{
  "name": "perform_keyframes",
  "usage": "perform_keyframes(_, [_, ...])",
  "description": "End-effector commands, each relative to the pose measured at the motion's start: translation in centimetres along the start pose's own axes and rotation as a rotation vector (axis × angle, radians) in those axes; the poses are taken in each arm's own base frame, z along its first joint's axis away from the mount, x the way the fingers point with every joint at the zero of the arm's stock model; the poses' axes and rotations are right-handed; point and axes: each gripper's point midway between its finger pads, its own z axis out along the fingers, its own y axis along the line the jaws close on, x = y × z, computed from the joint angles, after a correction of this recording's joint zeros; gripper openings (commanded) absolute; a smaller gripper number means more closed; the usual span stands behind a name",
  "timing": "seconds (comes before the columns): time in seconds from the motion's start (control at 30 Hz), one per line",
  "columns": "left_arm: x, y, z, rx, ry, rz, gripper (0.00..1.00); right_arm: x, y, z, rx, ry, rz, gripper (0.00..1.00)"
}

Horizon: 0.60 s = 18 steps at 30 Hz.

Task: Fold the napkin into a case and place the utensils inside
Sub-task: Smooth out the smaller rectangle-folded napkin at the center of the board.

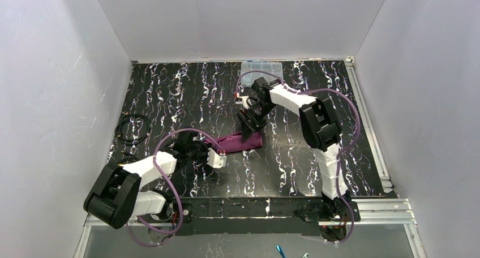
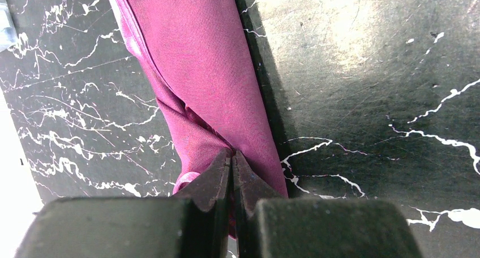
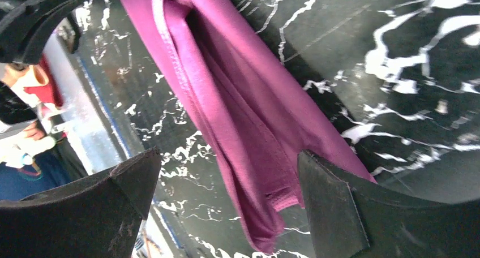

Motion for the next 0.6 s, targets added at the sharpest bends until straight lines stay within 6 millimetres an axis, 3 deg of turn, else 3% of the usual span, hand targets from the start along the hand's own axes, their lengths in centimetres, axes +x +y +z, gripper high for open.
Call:
perform_keyframes(0.0, [0.6,-3.3,-0.1,0.089,0.012,-0.025,0.0,-1.3,-3.2,-2.5,0.211,-0.076,-0.05,0.99])
perform_keyframes(0.2, [0.7,-3.7,0.0,0.091,0.012,-0.025,0.0,-1.9,-3.9,-5.5,0.408,-0.158,-0.037,0.99])
perform_keyframes(0.4, [0.9,-3.8,-0.1,0.089,0.023,-0.035,0.0,-2.7,-1.6,-9.7,0.406,-0.418,0.003,0.99])
perform_keyframes(0.5, [0.9,-3.8,-0.1,0.086,0.025,-0.042,0.0,-1.6,-1.4,-11.0,0.431,-0.423,0.047,0.99])
perform_keyframes(0.57, [0.8,-3.5,-0.1,0.081,0.025,-0.057,0.0,-1.5,0.1,-11.3,0.389,-0.438,0.028,0.99])
